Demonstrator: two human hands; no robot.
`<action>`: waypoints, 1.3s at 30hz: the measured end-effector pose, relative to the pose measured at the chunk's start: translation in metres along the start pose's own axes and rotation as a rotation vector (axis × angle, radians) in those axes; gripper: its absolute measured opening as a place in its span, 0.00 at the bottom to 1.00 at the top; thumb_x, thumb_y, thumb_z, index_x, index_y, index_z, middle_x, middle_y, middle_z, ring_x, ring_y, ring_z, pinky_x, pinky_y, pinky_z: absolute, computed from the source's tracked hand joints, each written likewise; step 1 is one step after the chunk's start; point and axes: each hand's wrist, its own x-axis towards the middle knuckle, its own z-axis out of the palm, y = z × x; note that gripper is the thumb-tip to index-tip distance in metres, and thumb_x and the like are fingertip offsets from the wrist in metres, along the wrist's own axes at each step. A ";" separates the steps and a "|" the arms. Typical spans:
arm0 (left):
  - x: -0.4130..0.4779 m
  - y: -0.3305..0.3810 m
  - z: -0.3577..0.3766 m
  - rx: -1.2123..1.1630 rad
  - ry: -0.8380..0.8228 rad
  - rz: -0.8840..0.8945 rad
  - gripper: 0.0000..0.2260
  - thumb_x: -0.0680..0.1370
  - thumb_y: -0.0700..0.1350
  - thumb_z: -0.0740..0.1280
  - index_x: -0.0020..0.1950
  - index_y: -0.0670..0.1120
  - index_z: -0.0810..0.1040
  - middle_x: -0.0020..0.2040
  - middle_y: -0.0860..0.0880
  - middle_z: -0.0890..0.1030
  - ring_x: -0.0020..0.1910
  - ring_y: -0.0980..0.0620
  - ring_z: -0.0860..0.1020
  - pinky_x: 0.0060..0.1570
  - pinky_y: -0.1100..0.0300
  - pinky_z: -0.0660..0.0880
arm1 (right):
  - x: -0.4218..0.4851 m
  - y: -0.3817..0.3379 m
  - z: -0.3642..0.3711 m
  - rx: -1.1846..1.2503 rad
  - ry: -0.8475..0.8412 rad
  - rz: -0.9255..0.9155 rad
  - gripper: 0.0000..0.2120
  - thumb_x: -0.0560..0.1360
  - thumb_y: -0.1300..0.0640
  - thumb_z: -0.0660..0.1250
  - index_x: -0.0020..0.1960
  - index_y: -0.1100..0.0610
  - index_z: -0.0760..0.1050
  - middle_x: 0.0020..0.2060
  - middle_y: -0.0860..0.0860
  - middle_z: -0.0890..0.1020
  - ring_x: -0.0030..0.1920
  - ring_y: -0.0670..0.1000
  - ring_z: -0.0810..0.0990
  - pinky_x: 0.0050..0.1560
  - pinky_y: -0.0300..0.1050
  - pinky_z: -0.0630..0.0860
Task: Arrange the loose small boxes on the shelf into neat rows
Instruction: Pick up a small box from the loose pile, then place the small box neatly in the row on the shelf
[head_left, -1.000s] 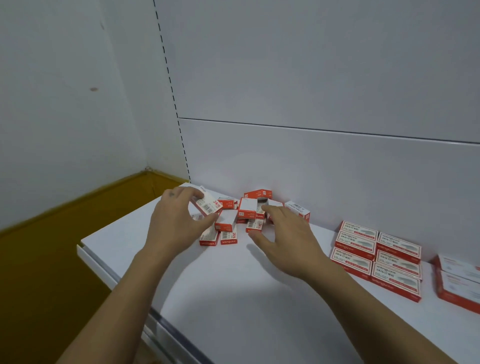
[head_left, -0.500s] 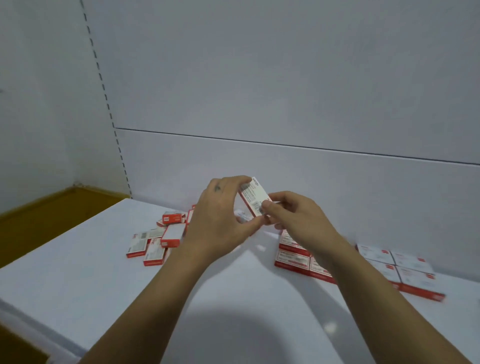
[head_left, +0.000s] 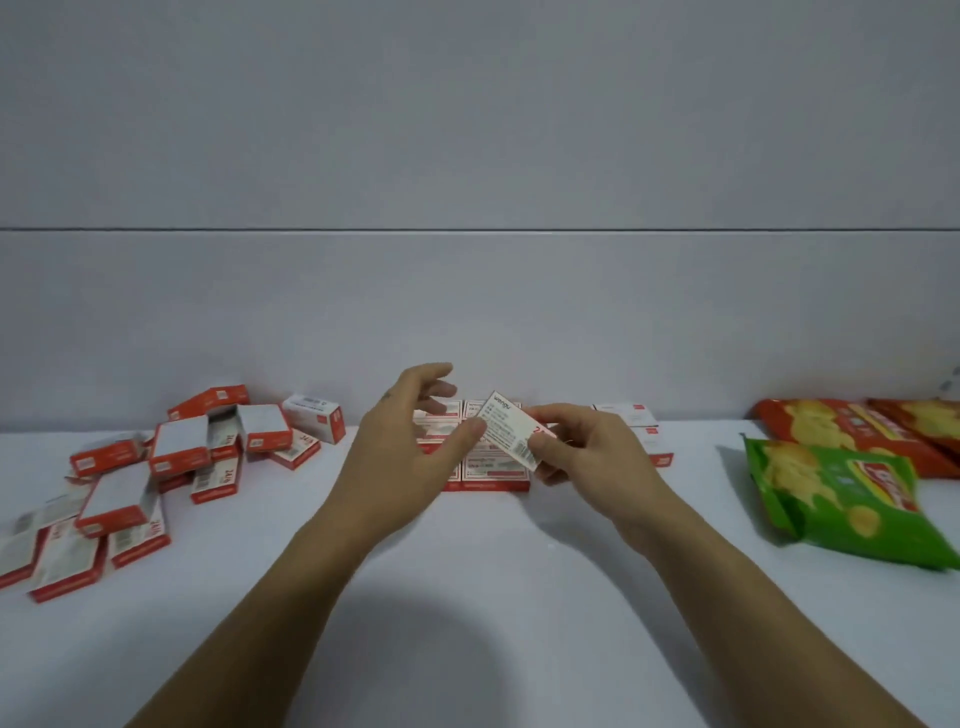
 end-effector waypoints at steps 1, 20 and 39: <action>-0.005 -0.003 0.004 -0.072 -0.003 -0.051 0.22 0.72 0.51 0.72 0.64 0.55 0.70 0.55 0.57 0.78 0.52 0.57 0.78 0.43 0.71 0.76 | -0.001 0.003 0.001 -0.019 0.009 -0.014 0.12 0.77 0.63 0.66 0.51 0.47 0.81 0.39 0.56 0.83 0.33 0.47 0.79 0.42 0.45 0.79; -0.020 -0.008 0.017 0.307 0.168 0.363 0.05 0.69 0.42 0.71 0.43 0.44 0.78 0.41 0.52 0.79 0.41 0.54 0.74 0.43 0.70 0.70 | -0.026 0.000 0.027 0.561 -0.162 0.198 0.19 0.74 0.48 0.67 0.60 0.57 0.78 0.54 0.55 0.83 0.55 0.54 0.82 0.59 0.51 0.76; -0.018 0.006 0.004 -0.097 -0.149 0.029 0.17 0.64 0.59 0.73 0.51 0.61 0.77 0.51 0.65 0.79 0.52 0.64 0.77 0.50 0.66 0.77 | -0.015 0.000 0.000 1.003 -0.287 0.311 0.20 0.74 0.62 0.57 0.63 0.68 0.72 0.56 0.67 0.80 0.52 0.62 0.82 0.54 0.55 0.79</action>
